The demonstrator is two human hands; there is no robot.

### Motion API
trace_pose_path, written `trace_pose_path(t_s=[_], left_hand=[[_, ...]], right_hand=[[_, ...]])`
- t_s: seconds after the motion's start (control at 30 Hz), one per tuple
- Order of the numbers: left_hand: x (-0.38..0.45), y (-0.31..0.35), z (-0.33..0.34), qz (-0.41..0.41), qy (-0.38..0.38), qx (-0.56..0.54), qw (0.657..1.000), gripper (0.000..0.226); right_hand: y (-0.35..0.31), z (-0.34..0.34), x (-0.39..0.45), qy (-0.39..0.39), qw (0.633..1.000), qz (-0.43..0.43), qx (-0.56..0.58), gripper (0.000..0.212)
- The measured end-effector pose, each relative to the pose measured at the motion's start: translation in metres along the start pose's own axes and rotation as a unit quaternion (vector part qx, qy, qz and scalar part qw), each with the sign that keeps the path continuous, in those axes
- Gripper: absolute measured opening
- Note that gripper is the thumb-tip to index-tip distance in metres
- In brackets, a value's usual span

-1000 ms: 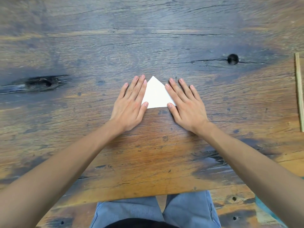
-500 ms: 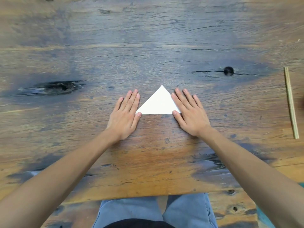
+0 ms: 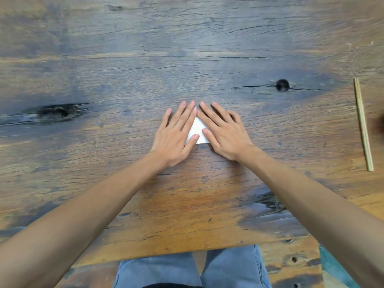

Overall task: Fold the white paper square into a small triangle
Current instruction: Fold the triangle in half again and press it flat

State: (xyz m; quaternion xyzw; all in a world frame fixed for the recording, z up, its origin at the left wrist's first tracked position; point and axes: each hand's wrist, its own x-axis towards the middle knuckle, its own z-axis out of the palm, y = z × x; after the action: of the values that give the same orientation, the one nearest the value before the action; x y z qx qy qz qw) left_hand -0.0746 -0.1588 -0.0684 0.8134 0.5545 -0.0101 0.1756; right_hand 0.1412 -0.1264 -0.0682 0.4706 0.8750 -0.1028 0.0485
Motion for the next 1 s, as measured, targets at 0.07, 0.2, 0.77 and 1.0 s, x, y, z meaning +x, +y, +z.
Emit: trace_pose_path(t_s=[0.07, 0.2, 0.77, 1.0], left_hand=[[0.0, -0.003, 0.006, -0.003, 0.003, 0.001, 1.0, 0.071], [0.001, -0.005, 0.014, -0.007, 0.026, 0.004, 1.0, 0.073], [-0.058, -0.03, 0.009, -0.069, -0.019, -0.001, 0.997, 0.068], [-0.067, 0.009, -0.021, -0.197, 0.031, -0.197, 0.96, 0.064]], right_hand=[[0.001, 0.007, -0.001, 0.017, 1.0, 0.002, -0.007, 0.058], [0.001, 0.014, -0.002, 0.038, 0.999, 0.009, -0.002, 0.059], [0.021, 0.001, -0.05, -0.06, 0.996, 0.037, 0.049, 0.06], [0.001, -0.042, -0.013, -0.045, 0.965, 0.139, 0.217, 0.061]])
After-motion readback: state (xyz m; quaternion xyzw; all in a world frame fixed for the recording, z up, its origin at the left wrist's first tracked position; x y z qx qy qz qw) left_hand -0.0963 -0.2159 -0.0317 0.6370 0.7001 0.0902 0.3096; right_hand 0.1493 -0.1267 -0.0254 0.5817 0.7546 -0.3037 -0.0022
